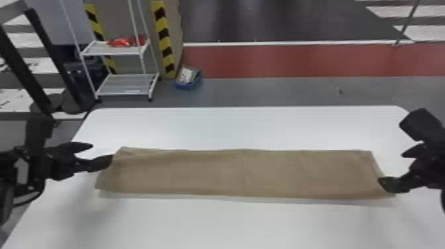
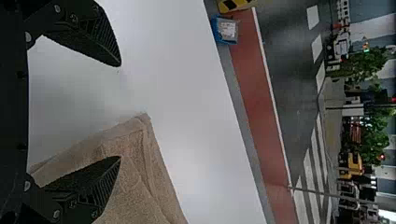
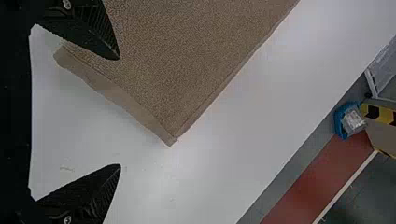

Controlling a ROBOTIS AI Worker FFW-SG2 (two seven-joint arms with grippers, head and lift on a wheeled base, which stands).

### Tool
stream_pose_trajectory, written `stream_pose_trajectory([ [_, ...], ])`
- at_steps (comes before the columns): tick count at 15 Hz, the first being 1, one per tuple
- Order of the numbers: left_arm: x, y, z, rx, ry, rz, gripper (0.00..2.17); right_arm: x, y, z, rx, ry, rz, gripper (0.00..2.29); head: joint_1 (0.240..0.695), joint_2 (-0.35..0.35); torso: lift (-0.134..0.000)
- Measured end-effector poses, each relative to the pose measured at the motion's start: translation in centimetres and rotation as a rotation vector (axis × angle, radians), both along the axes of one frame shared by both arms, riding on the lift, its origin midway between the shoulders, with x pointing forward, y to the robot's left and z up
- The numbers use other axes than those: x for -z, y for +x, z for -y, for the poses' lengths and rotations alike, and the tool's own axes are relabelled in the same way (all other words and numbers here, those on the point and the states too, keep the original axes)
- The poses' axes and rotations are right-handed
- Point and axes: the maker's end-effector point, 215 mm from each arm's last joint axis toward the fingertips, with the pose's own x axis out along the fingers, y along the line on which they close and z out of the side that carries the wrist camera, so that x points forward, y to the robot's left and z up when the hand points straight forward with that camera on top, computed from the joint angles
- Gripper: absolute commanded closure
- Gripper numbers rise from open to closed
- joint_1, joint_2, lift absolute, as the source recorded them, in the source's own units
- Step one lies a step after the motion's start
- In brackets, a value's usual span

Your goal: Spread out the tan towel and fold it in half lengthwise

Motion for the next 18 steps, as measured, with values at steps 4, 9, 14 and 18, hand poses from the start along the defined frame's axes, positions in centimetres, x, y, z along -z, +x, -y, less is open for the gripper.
stream_pose_trajectory([
  [4,-0.5,0.9,1.1,-0.016,-0.055,-0.082,0.33,0.8,-0.8,0.6,0.013,-0.002,-0.011,0.06,0.695,0.028,-0.128],
  [9,0.6,1.6,2.2,0.001,0.002,-0.155,0.42,1.1,-1.2,1.1,0.019,-0.004,-0.013,0.06,0.695,0.014,-0.128],
  [14,1.9,1.5,2.9,0.007,0.031,-0.214,0.7,1.0,-1.3,1.6,0.029,0.0,-0.01,0.07,0.695,0.0,-0.128],
  [18,1.9,1.6,3.1,0.008,0.029,-0.209,0.78,1.2,-1.5,1.9,0.035,0.0,-0.011,0.07,0.695,-0.006,-0.128],
])
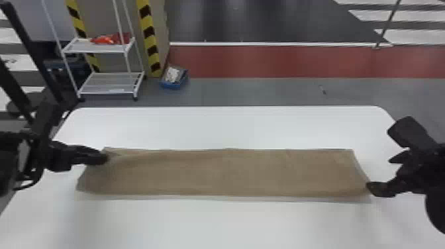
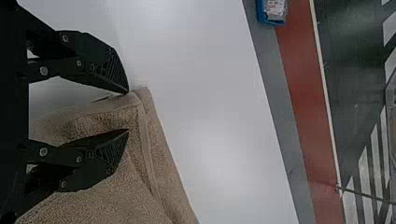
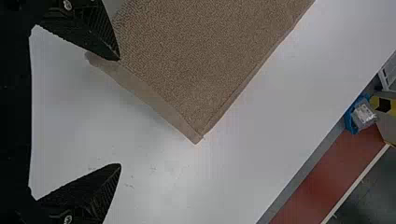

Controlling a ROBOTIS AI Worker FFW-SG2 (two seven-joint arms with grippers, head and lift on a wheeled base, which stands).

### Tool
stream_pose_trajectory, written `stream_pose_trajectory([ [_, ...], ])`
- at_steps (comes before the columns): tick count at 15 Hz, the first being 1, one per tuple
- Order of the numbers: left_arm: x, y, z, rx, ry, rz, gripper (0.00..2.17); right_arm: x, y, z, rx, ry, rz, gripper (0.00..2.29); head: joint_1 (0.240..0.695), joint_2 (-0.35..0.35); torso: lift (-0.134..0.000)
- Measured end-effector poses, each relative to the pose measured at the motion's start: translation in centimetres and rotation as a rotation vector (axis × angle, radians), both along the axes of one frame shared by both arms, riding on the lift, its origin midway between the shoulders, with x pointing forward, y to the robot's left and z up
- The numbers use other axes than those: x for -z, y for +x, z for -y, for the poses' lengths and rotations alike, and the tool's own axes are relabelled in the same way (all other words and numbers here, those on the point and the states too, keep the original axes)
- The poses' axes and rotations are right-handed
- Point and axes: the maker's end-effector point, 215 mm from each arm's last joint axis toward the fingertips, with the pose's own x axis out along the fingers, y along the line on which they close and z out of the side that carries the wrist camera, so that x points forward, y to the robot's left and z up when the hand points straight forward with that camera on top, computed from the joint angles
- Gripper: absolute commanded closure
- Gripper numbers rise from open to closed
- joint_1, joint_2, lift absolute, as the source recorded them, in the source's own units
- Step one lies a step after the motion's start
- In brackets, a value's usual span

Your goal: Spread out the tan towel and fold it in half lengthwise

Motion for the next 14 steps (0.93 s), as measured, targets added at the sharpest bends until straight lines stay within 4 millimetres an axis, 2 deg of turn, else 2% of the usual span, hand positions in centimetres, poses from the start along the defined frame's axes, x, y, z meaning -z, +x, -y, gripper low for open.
stream_pose_trajectory([
  [7,-0.3,0.1,0.6,0.013,-0.023,0.025,0.79,0.3,-0.2,0.2,0.006,-0.002,-0.003,0.07,0.695,-0.015,-0.128],
  [9,-0.8,0.2,0.6,0.013,-0.036,0.043,1.4,0.4,-0.4,0.3,0.006,-0.002,-0.006,0.07,0.695,-0.016,-0.128],
  [14,-1.6,0.3,-0.1,-0.022,-0.078,0.076,1.44,0.6,-0.5,0.1,0.008,0.002,-0.009,0.07,0.695,-0.008,-0.128],
])
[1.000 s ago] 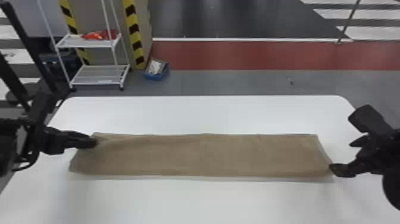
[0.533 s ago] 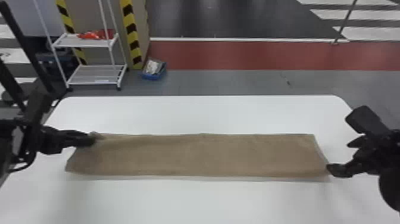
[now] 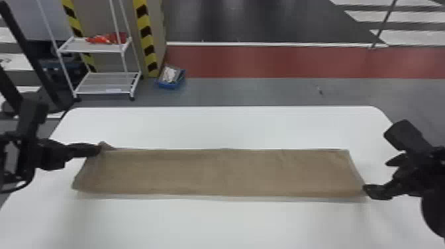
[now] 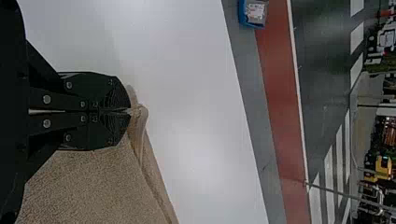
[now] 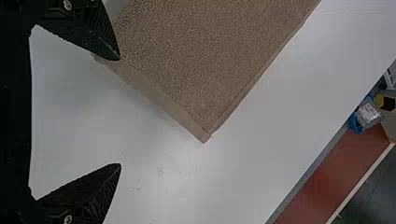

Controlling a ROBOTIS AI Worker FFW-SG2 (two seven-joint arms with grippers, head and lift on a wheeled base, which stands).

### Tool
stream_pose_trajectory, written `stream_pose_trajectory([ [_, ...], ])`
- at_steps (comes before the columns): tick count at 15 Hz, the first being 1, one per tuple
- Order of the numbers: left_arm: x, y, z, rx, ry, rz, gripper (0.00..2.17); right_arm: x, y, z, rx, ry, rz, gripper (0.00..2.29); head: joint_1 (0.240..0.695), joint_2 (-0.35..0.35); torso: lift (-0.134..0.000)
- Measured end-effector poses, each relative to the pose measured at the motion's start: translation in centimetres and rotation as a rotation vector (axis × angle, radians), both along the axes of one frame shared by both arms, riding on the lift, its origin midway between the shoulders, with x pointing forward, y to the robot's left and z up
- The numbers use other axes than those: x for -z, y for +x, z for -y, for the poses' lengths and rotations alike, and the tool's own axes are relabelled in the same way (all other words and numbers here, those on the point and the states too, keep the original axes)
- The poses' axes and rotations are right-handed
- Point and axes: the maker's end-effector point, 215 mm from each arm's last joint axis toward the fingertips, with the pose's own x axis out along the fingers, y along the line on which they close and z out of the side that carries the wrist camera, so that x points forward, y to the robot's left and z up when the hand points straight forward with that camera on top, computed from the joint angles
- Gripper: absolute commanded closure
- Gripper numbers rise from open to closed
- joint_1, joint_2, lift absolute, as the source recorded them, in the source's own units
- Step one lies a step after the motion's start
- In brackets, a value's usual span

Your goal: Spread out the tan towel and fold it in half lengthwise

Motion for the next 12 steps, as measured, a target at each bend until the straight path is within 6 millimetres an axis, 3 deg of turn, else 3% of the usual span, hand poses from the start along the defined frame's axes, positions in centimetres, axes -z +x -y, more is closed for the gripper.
stream_pose_trajectory([
  [12,-0.8,-0.6,-1.5,-0.098,-0.139,0.108,1.42,0.4,-0.4,0.2,0.006,0.0,-0.006,0.07,0.695,0.004,-0.128],
])
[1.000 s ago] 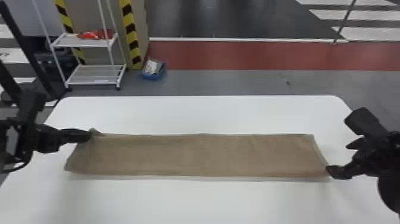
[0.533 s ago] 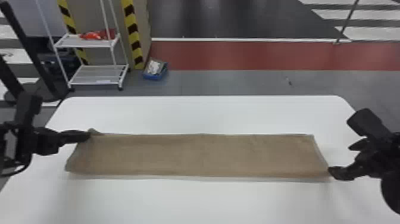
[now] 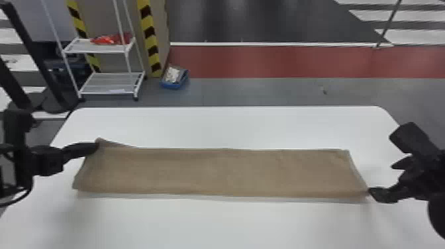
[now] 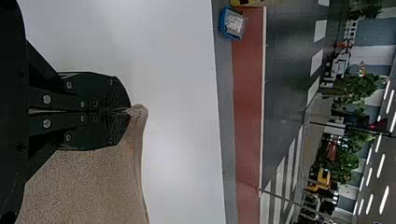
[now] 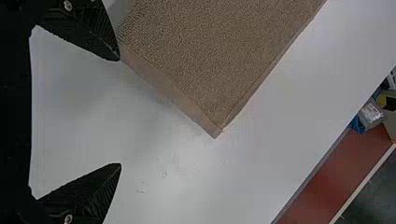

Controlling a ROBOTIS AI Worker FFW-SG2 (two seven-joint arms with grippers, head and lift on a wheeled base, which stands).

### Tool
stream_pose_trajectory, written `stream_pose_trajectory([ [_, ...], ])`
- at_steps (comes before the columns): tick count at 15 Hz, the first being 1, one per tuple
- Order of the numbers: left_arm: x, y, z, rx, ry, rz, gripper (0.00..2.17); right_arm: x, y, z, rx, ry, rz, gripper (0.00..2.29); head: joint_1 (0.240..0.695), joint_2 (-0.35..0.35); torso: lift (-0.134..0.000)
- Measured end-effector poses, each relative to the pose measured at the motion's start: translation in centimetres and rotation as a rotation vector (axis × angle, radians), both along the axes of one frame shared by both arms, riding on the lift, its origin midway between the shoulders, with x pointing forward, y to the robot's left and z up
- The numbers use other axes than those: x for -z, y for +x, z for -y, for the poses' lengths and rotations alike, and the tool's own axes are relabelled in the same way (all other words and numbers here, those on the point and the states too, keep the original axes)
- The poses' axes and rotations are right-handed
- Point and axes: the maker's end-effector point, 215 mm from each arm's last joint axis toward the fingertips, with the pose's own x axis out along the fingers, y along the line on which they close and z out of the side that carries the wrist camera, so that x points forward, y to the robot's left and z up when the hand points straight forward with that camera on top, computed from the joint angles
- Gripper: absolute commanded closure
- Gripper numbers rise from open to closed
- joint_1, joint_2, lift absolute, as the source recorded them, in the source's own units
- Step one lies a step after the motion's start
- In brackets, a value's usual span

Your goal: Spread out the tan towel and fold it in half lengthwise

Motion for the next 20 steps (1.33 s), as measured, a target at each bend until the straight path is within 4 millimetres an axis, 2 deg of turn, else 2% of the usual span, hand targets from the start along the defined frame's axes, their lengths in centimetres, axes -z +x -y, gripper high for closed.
stream_pose_trajectory([
  [3,0.8,-0.2,-0.5,-0.028,0.009,0.004,1.42,0.0,0.0,0.1,0.002,0.0,-0.001,0.08,0.695,0.009,-0.128],
  [4,1.2,-0.3,-0.6,-0.037,0.015,0.001,1.36,0.0,-0.1,0.1,0.002,0.0,-0.001,0.08,0.695,0.01,-0.128],
  [6,1.6,-0.3,-1.0,-0.059,0.034,0.005,0.0,0.1,-0.1,0.1,0.003,0.001,-0.001,0.08,0.695,0.014,-0.128],
  [8,1.6,-0.3,-1.0,-0.065,0.044,0.013,0.0,0.0,0.0,0.2,0.007,0.003,0.002,0.08,0.695,0.014,-0.128],
  [12,-0.6,-0.2,-1.3,-0.061,0.057,0.058,0.07,-0.8,0.5,0.8,0.046,0.049,0.033,0.07,0.695,0.012,-0.128],
  [16,-1.4,-0.6,-1.1,-0.038,0.066,0.055,0.08,-2.9,1.3,1.8,0.296,0.369,0.065,0.05,0.695,-0.001,-0.128],
  [18,-1.3,-0.7,-1.3,-0.034,0.072,0.049,0.08,-3.3,1.3,1.9,0.419,0.524,0.05,0.05,0.695,-0.001,-0.128],
  [20,-1.1,-0.9,-1.3,-0.034,0.077,0.045,0.08,-3.2,1.3,2.1,0.485,0.59,0.038,0.04,0.695,-0.002,-0.128],
])
